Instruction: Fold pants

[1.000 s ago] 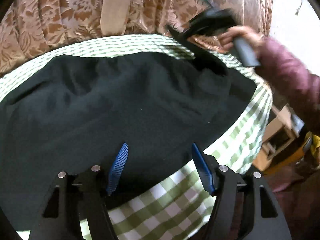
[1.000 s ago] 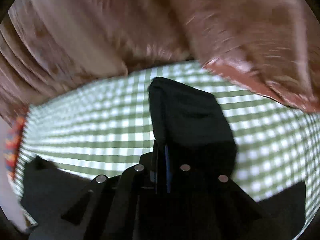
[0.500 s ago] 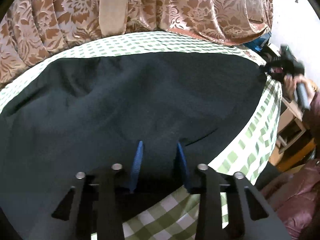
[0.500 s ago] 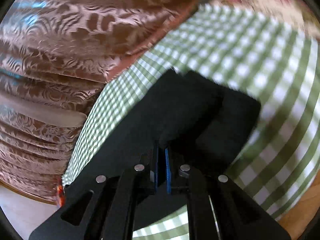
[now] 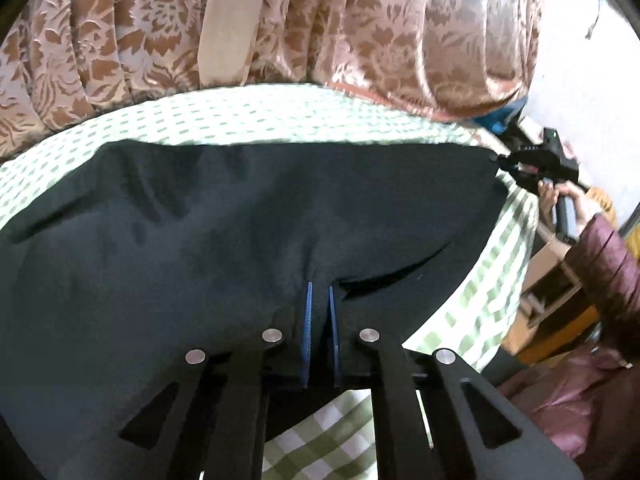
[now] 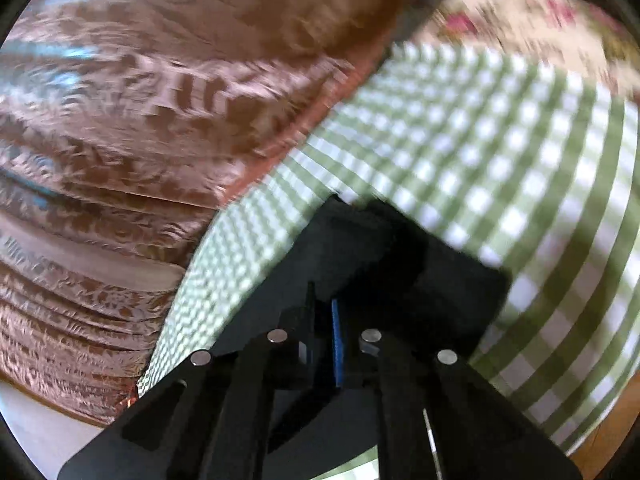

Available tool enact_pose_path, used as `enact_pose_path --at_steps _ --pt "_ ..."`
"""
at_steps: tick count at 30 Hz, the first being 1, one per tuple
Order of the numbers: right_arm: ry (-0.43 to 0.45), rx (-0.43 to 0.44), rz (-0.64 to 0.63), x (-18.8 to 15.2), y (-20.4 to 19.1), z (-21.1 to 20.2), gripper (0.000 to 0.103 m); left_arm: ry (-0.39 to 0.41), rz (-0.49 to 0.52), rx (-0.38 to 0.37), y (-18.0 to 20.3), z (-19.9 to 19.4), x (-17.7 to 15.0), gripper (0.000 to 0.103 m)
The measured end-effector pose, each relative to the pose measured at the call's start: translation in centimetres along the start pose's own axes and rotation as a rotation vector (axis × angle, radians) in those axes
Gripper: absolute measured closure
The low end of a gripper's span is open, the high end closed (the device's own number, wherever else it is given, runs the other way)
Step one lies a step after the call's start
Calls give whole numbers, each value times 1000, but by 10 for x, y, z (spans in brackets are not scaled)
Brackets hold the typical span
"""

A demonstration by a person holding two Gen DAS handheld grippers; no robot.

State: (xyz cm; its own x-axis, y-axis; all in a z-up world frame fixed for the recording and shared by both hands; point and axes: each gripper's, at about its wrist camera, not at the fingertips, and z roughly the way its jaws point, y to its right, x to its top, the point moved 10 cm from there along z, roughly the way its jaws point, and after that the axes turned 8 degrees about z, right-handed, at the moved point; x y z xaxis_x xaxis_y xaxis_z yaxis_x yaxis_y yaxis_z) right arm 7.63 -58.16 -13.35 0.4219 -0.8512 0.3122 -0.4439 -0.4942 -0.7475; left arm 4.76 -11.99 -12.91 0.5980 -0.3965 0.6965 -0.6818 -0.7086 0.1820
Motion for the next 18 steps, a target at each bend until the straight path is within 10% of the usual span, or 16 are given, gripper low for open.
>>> enact_pose_path --at_steps 18 --pt "27 -139 53 -16 65 -18 98 -57 -27 -165 23 6 -30 97"
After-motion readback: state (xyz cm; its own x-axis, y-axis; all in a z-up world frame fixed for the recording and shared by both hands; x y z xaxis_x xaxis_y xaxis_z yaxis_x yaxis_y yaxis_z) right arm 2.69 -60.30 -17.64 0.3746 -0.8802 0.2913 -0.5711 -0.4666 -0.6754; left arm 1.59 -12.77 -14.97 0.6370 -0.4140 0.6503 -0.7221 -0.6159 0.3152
